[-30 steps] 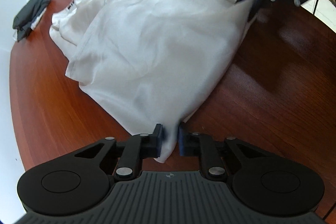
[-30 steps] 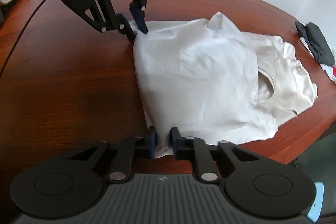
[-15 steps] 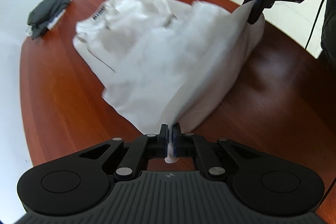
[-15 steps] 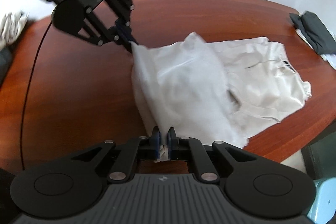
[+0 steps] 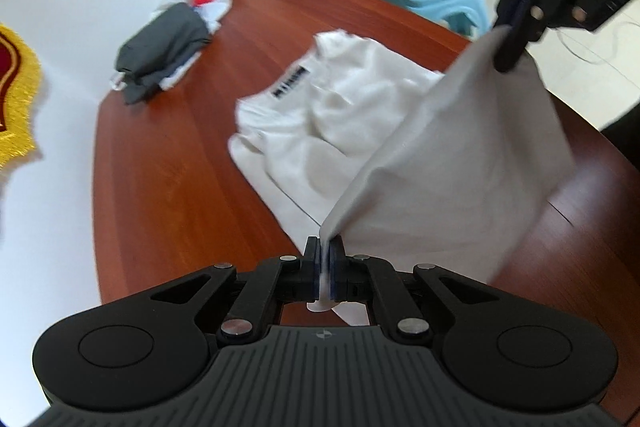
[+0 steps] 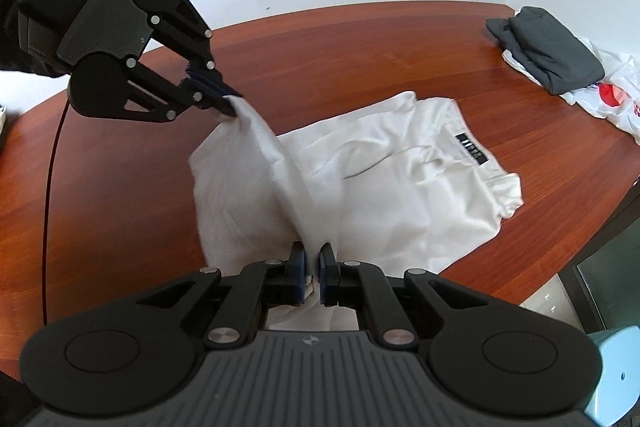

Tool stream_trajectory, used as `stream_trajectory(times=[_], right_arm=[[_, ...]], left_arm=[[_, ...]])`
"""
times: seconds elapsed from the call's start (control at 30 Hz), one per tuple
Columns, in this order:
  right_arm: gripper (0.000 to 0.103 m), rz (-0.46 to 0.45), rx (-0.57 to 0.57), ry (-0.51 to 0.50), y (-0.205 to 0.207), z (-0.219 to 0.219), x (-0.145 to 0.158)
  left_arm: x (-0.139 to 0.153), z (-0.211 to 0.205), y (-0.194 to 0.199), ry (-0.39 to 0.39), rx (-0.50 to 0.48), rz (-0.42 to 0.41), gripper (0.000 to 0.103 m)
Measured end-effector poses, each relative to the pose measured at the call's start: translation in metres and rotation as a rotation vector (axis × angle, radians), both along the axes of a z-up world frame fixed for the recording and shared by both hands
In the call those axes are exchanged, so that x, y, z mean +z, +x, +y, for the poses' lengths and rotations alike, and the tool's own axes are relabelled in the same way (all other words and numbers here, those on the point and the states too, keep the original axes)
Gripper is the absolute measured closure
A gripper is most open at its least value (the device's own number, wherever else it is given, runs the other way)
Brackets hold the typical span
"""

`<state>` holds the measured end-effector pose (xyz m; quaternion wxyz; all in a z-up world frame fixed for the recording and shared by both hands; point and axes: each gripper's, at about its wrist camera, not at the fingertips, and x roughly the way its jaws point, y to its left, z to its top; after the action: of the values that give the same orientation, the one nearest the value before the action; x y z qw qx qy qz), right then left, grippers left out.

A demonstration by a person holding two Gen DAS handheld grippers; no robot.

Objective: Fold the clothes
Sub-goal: 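Grasp the bundle corner with both grippers and lift it up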

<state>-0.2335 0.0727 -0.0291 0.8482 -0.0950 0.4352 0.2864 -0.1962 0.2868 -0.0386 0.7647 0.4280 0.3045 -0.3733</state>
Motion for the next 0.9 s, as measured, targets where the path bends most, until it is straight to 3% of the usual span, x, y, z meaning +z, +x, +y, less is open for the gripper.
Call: stream_trajectory(times=[0.5,0.67,0.9], right_arm=[[0.095,0.031,0.054,0.069,0.128,-0.086,-0.006],[0.095,0.065,0.065,0.075,0.175,-0.120,-0.016],[0.094,0.181,0.064,0.070,0.240,-0.154,-0.055]], left_arm=[[0.014,-0.083,0.111,-0.002,0.129,-0.046,0.098],[-0.002,-0.113,0.159,0.012,0.153,-0.023,0.098],[-0.042,-0.143,0.206,0.043,0.162,0.038,0.094]])
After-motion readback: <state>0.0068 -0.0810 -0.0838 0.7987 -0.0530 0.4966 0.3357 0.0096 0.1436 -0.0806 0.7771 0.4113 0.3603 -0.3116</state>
